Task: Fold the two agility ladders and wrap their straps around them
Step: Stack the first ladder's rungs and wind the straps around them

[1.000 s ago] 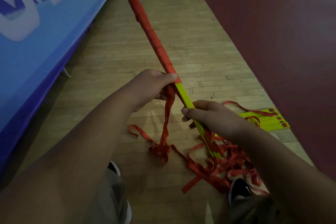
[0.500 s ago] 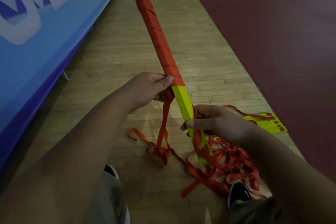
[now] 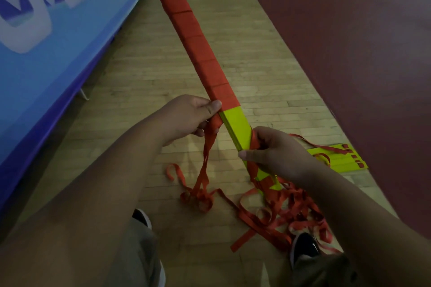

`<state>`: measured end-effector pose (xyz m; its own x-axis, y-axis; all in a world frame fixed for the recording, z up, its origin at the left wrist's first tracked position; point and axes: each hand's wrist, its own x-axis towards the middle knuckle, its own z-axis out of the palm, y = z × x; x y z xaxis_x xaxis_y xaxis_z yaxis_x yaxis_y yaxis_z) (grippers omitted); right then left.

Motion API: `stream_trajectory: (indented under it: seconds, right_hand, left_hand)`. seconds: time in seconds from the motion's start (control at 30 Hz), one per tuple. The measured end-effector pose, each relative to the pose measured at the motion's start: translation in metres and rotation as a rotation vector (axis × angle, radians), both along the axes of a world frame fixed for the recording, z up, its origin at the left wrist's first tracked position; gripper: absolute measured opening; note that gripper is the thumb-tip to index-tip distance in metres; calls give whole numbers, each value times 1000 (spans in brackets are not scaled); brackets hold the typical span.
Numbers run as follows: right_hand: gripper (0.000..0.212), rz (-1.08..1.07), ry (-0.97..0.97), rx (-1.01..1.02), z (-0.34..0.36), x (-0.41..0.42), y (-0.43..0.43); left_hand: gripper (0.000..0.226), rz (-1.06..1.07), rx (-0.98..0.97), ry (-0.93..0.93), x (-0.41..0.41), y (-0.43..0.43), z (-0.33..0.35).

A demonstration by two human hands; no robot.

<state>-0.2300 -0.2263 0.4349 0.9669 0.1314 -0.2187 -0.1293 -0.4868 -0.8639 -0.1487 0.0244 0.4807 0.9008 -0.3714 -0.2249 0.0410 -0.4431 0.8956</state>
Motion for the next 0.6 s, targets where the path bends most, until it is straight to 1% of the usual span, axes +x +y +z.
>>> stream_trajectory:
  seconds: [0.13, 0.3, 0.43, 0.53, 0.6]
  right_hand:
    - [22, 5, -28, 27, 2, -1, 1]
    - [21, -9, -36, 88, 4, -1, 1]
    - [22, -70, -97, 20, 4, -2, 3]
    - [23, -95, -107, 7, 2, -3, 6]
    - [24, -104, -125, -7, 2, -5, 9]
  left_hand:
    - [35, 10, -32, -13, -3, -2, 5]
    - [37, -15, -6, -36, -10, -6, 17]
    - [40, 33, 56, -80, -12, -9, 19]
    - [43, 76, 116, -148, -14, -11, 18]
    - [44, 103, 125, -162, -15, -12, 17]
